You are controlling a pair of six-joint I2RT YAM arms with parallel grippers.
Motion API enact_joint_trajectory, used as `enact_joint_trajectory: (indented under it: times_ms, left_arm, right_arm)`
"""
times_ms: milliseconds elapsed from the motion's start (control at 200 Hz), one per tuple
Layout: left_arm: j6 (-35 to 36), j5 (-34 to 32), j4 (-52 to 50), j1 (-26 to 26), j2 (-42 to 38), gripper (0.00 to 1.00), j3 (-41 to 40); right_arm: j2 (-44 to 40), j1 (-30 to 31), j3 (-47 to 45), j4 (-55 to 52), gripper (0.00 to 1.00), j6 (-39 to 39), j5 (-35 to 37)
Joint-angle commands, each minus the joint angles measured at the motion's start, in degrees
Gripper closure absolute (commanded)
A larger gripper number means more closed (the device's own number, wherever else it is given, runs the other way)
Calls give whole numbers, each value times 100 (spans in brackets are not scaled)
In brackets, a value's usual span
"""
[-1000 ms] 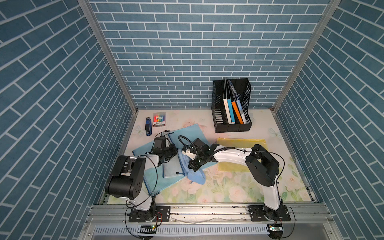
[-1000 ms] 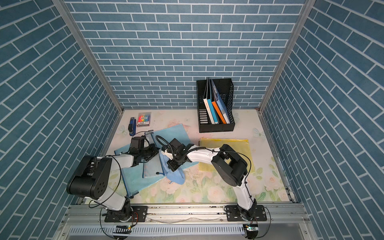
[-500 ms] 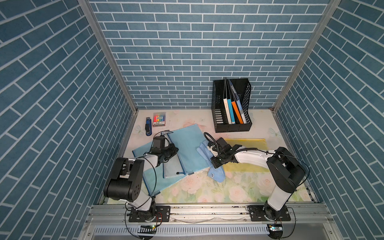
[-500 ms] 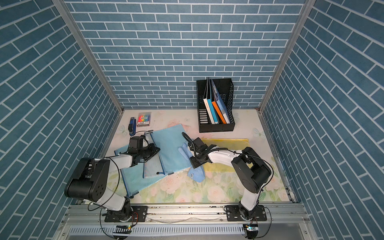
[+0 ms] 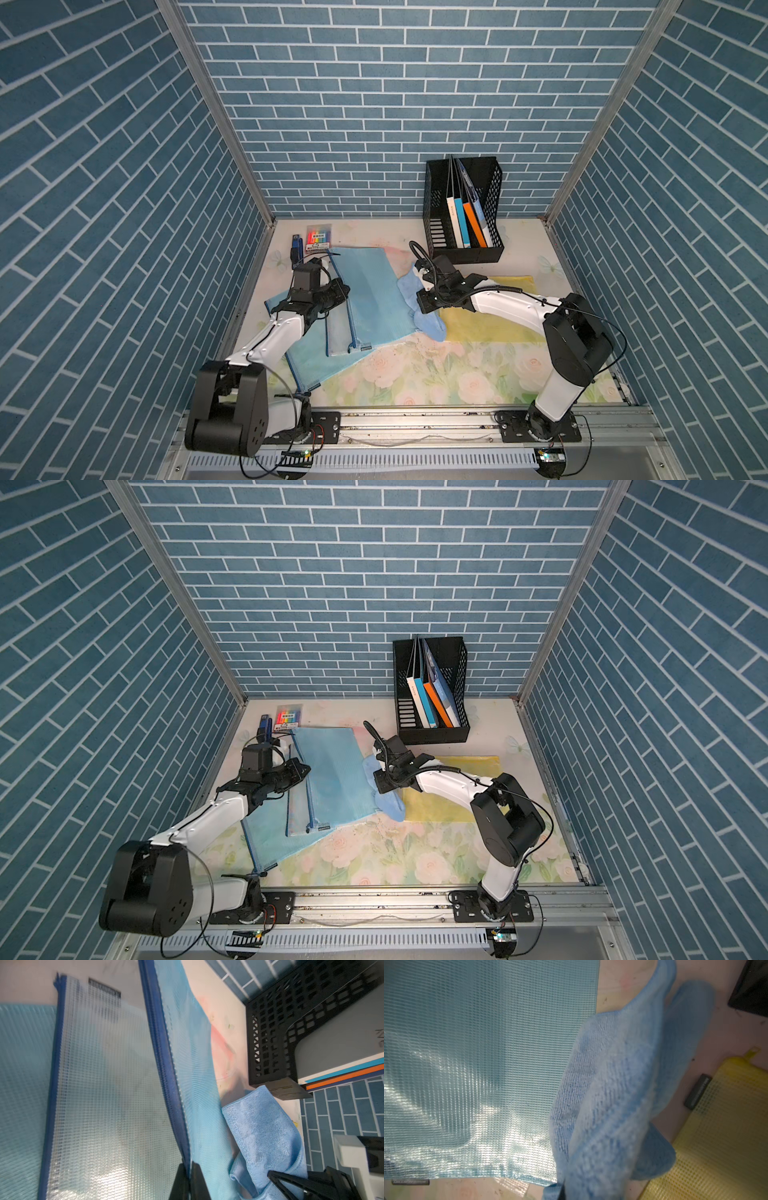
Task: Wipe the document bag
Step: Adjust the document bag.
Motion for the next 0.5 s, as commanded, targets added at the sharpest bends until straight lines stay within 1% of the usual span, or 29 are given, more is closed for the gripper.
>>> enact_joint_trajectory:
  times_ms: [0,150,255,345,420,495]
  left_arm:
    - [399,-322,-978,55,-420,100,448]
    - [777,-620,-1989,55,-634,100,1163]
    - [1003,-935,-2730,46,-735,100,1701]
    - [1251,-1222,-3396,46,-664,100,2240]
    - [1473,-1420,-3964,46,-525,100,2668]
    - [1658,-1835,-4472,46,-384,100,3085]
  right_arm:
    - [-287,-25,374,29,91,434,-172]
    - [-320,-27,799,-442,91,461,70]
    - [-199,-58,1013,-652,91,350,45]
    - [36,-128,1245,-769,91,280,-171]
    - [277,-132,1438,-871,91,255,-503]
    - [496,-132,1478,-897,91,251,-784]
